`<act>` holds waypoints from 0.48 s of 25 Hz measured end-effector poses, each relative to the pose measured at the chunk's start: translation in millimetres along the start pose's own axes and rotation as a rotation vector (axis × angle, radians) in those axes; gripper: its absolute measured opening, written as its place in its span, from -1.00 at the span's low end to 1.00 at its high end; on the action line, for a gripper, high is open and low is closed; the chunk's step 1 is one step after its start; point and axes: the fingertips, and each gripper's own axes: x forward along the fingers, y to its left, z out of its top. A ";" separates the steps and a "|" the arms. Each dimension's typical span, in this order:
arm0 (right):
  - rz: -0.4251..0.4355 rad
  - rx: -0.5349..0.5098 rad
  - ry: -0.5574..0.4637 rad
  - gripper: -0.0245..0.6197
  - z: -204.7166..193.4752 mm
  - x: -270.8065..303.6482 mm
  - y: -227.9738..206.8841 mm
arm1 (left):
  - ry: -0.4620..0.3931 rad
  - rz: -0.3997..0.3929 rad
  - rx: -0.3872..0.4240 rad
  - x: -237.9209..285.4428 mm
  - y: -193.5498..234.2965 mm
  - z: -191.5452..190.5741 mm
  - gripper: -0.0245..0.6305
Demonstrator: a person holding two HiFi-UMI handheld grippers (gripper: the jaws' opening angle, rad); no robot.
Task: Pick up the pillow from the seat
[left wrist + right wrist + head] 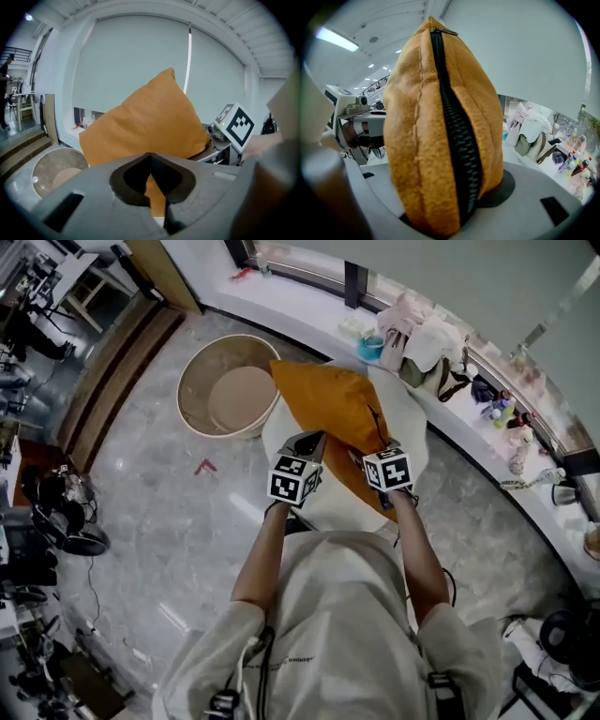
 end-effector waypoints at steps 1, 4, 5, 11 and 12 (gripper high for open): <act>0.006 0.002 -0.005 -0.07 -0.9 -4.8 -2.6 | 0.000 0.013 0.003 -1.0 -6.5 1.5 -0.90; 0.020 0.020 -0.017 -0.07 -10.3 -23.0 -10.5 | 0.004 0.039 0.008 -4.5 -30.4 1.8 -0.90; 0.025 0.028 -0.021 -0.07 -15.0 -29.3 -12.7 | 0.006 0.046 0.009 -6.1 -39.0 0.8 -0.90; 0.041 0.035 -0.038 -0.07 -37.3 -63.2 -30.1 | 0.034 0.084 0.011 -9.4 -84.1 -9.0 -0.90; 0.044 0.036 -0.036 -0.07 -43.0 -67.6 -32.7 | 0.040 0.090 0.004 -9.4 -90.3 -12.2 -0.90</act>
